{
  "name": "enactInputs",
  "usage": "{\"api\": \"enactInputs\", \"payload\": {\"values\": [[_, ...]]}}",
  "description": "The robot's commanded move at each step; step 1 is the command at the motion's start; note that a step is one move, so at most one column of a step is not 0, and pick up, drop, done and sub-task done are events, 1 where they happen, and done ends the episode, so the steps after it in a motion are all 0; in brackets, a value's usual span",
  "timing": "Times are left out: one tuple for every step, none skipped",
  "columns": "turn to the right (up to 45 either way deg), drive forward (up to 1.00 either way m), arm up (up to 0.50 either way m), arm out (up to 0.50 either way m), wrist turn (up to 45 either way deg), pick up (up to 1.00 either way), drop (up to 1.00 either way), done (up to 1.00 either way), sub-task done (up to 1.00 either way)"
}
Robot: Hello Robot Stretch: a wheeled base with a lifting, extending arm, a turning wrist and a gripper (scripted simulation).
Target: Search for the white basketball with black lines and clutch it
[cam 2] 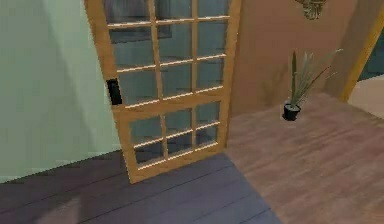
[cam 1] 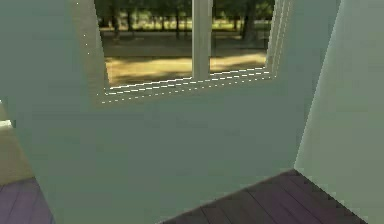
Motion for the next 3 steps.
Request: {"api": "enactInputs", "payload": {"values": [[0.0, 0.05, 0.00, 0.00, 0.0, 0.00, 0.00, 0.00, 0.00], [-45.0, 0.00, 0.00, 0.00, 0.0, 0.00, 0.00, 0.00, 0.00], [-27.0, 0.00, 0.00, 0.00, 0.0, 0.00, 0.00, 0.00, 0.00]]}}
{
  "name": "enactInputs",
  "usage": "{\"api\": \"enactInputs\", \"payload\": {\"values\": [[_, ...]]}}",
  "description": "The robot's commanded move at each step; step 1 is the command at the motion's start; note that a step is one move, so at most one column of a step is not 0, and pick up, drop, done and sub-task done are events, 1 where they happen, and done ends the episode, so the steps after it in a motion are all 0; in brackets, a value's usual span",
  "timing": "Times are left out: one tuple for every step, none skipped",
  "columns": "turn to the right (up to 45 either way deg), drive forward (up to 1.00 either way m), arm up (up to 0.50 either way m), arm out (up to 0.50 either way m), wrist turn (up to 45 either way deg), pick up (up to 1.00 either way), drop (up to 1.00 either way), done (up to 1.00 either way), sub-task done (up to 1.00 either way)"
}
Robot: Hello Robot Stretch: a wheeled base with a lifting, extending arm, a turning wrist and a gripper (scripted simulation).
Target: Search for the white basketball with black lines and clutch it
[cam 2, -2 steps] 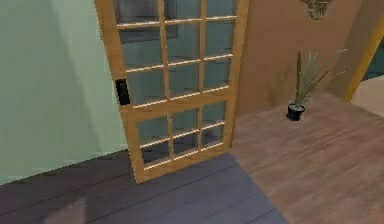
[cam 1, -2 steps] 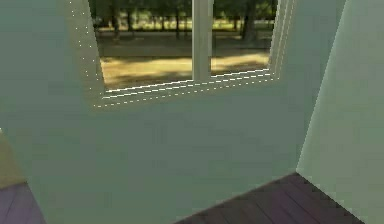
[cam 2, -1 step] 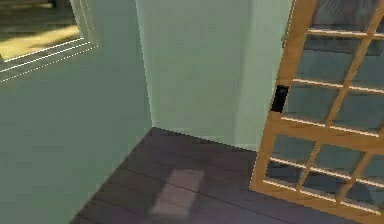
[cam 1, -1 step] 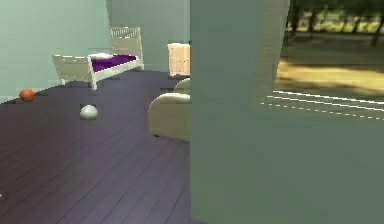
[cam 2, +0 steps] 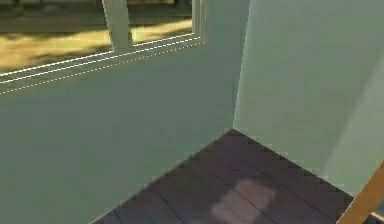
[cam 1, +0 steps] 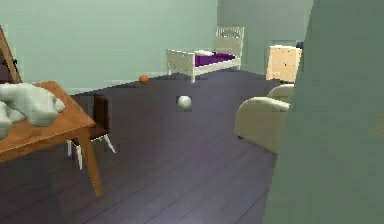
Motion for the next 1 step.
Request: {"api": "enactInputs", "payload": {"values": [[0.0, 1.00, 0.00, 0.00, 0.0, 0.00, 0.00, 0.00, 0.00]]}}
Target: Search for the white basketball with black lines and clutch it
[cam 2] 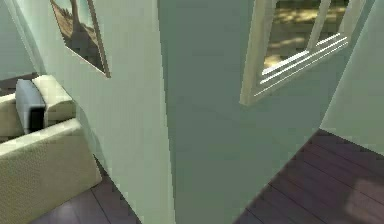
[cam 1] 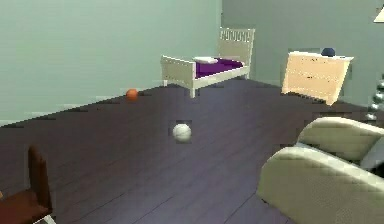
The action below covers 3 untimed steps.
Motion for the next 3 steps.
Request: {"api": "enactInputs", "payload": {"values": [[-9.0, 0.00, 0.00, 0.00, 0.0, 0.00, 0.00, 0.00, 0.00], [0.0, 0.15, 0.00, 0.00, 0.0, 0.00, 0.00, 0.00, 0.00], [12.0, 0.00, 0.00, 0.00, 0.0, 0.00, 0.00, 0.00, 0.00]]}}
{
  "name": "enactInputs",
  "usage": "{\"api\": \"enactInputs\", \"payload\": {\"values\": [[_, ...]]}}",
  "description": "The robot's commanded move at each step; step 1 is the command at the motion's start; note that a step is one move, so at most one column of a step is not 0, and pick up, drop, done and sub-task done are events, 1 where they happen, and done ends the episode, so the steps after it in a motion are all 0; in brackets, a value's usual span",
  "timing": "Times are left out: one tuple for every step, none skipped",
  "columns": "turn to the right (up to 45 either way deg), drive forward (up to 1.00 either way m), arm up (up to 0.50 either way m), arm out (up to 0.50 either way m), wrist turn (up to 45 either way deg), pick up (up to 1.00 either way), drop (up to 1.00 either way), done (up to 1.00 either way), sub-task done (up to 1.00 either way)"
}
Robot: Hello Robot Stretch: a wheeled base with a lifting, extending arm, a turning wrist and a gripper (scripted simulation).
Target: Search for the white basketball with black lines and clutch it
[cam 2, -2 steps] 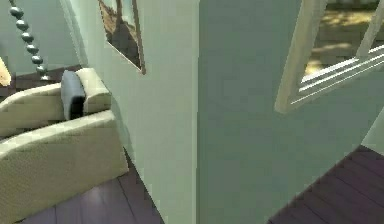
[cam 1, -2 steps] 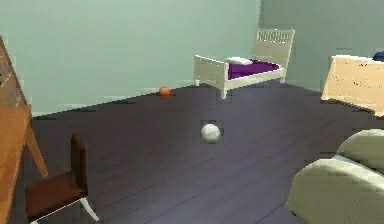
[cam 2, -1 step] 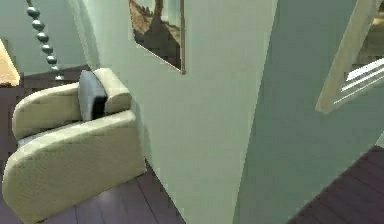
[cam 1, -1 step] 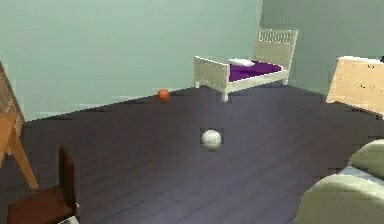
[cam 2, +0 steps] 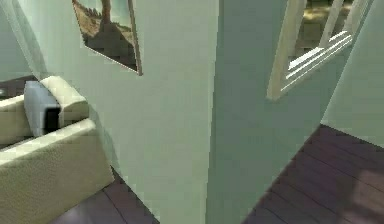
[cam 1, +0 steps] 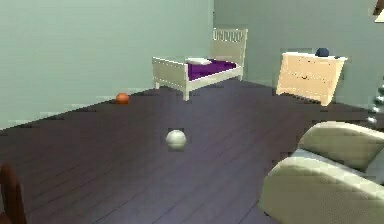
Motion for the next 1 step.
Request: {"api": "enactInputs", "payload": {"values": [[0.0, 1.00, 0.00, 0.00, 0.0, 0.00, 0.00, 0.00, 0.00]]}}
